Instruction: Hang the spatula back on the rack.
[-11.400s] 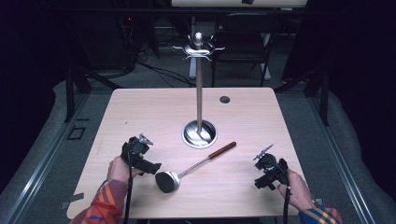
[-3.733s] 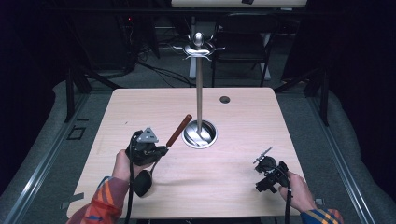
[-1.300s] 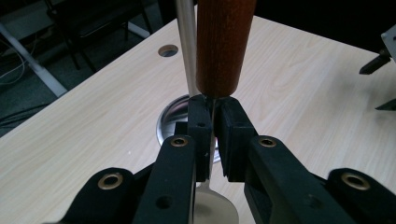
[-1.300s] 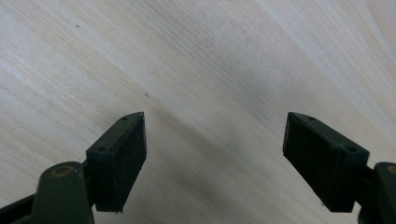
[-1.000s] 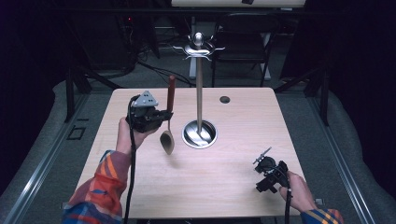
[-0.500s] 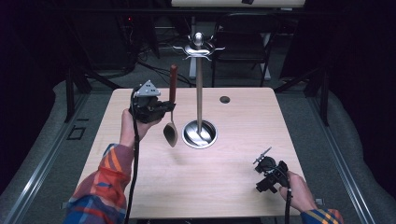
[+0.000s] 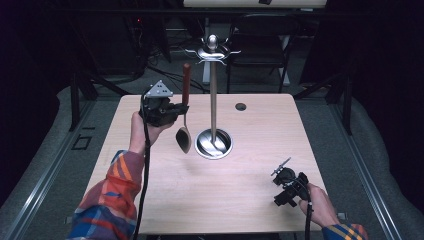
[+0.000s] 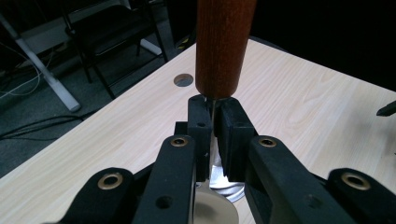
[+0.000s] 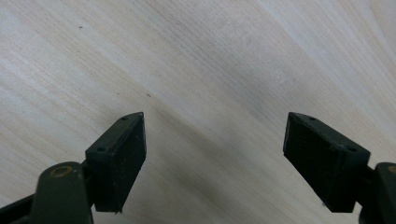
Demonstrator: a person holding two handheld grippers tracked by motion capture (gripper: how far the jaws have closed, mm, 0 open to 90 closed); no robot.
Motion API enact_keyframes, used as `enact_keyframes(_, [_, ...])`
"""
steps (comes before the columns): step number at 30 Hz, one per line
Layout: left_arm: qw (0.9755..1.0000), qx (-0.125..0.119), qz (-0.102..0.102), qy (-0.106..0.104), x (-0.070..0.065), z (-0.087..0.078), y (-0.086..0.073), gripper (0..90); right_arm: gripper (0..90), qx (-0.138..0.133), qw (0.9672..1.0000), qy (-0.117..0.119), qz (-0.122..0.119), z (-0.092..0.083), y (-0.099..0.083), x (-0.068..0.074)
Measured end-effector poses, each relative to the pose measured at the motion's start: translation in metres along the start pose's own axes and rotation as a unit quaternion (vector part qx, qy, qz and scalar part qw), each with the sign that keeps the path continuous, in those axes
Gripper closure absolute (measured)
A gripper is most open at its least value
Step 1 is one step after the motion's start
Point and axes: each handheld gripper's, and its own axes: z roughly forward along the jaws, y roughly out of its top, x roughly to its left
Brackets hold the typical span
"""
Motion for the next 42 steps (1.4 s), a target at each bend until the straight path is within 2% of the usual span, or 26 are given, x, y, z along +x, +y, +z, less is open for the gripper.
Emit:
enact_keyframes(1, [1.0000,-0.001,0.000,0.000,0.000,0.000,0.001,84.5,21.0,0.010,0.9999,-0.002,-0.009,-0.002,0.001,-0.001])
enact_keyframes(7, [1.0000,-0.001,0.004,-0.002,-0.002,0.002,0.006,84.5,20.9,0.011,0.9999,-0.002,-0.010,-0.002,0.001,-0.001])
enact_keyframes(9, [1.0000,-0.001,0.005,-0.002,-0.002,0.002,0.008,84.5,21.0,0.007,1.0000,0.001,-0.006,-0.001,0.000,-0.001])
enact_keyframes(12, [1.0000,-0.001,0.007,0.000,-0.001,0.003,0.011,84.5,20.9,0.010,0.9999,-0.006,-0.008,-0.002,0.001,-0.001])
enact_keyframes(15, [1.0000,-0.005,0.007,0.002,0.000,0.003,0.014,84.5,20.9,0.000,1.0000,0.001,-0.001,0.000,0.000,0.000])
enact_keyframes(17, [1.0000,-0.005,0.007,0.001,0.000,0.002,0.016,84.5,20.9,0.006,1.0000,-0.003,-0.005,-0.001,0.000,0.000])
enact_keyframes(19, [0.9999,-0.007,0.007,0.000,0.000,0.002,0.018,84.5,20.9,-0.005,1.0000,0.007,0.003,0.000,-0.001,0.000])
enact_keyframes(20, [1.0000,-0.005,0.009,0.000,-0.001,0.003,0.018,84.5,20.9,0.009,0.9999,-0.004,-0.007,-0.002,0.001,-0.001])
enact_keyframes(42, [0.9999,-0.003,0.012,-0.001,-0.002,0.009,0.024,84.5,20.8,0.005,1.0000,-0.003,-0.006,-0.002,0.000,-0.001])
